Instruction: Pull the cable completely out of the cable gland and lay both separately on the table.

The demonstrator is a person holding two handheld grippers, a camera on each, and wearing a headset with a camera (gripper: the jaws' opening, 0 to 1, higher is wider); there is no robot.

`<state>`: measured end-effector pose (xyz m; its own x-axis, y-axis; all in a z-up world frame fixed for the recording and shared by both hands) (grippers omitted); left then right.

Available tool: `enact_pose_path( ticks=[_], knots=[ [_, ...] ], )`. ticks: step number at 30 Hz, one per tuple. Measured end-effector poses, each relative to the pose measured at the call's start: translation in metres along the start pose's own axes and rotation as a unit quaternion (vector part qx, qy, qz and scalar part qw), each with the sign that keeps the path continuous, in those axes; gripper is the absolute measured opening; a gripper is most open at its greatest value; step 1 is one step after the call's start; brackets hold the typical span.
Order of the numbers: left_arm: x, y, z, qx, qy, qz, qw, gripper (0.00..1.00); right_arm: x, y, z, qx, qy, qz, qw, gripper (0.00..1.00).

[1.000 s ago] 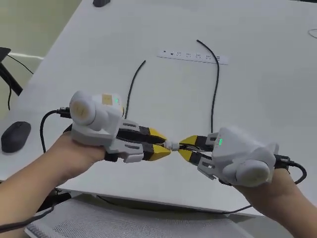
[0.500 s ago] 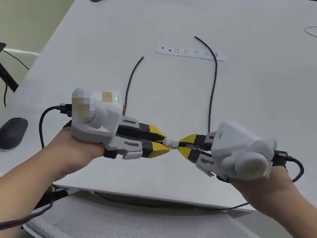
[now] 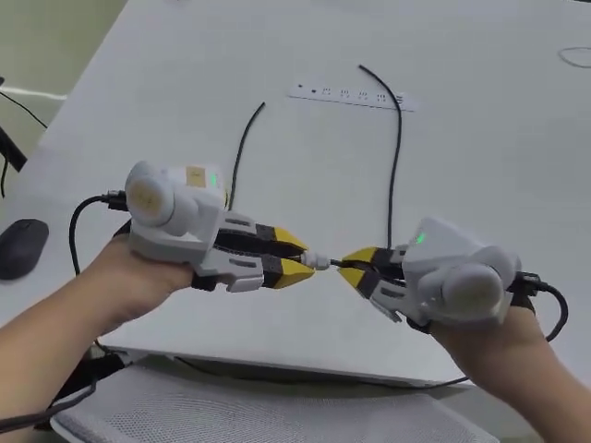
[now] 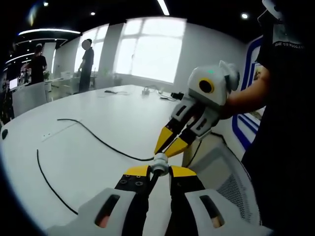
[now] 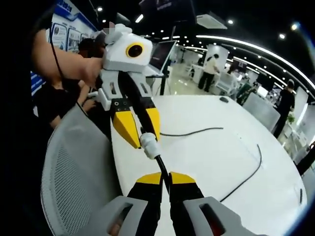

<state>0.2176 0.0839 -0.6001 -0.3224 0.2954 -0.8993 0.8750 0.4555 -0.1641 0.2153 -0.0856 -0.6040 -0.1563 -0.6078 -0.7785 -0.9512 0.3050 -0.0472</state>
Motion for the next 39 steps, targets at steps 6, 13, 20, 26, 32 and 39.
enact_pose_path(
  ticks=[6,13,20,26,32,39],
  knots=[
    [0.001,0.006,-0.008,0.002,-0.001,-0.009,1.0000,0.15,0.005,-0.003,0.003,0.024,0.002,0.064,0.9977,0.00],
    [0.003,0.006,-0.012,0.004,0.002,-0.010,0.9999,0.15,0.014,-0.002,0.006,0.038,0.013,0.104,0.9938,0.00],
    [0.005,0.005,-0.017,0.002,-0.003,-0.018,0.9998,0.15,0.031,-0.006,0.003,0.063,0.032,0.169,0.9830,0.00],
    [0.005,0.004,-0.018,0.004,-0.005,-0.020,0.9998,0.15,0.045,-0.010,-0.002,0.080,0.048,0.191,0.9772,0.00],
    [0.005,0.006,-0.015,0.001,-0.005,-0.023,0.9997,0.15,0.044,-0.006,-0.004,0.079,0.050,0.168,0.9814,0.00],
    [0.004,0.009,-0.017,-0.001,-0.006,-0.025,0.9997,0.15,0.037,0.002,-0.010,0.087,0.053,0.138,0.9853,0.03]
  ],
)
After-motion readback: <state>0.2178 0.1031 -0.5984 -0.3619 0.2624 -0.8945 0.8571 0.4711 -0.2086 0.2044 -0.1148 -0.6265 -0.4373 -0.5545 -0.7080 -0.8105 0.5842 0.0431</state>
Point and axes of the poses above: the centre of the closed fingertips' face, and the gripper's own axes: z roughly forward along the fingers, y roughly to its left, x roughly out of its underside, the point moved 9 cm from there along -z, roughly backward along the fingers, and after that the axes turned 8 degrees about -x, right-handed, at the moved point
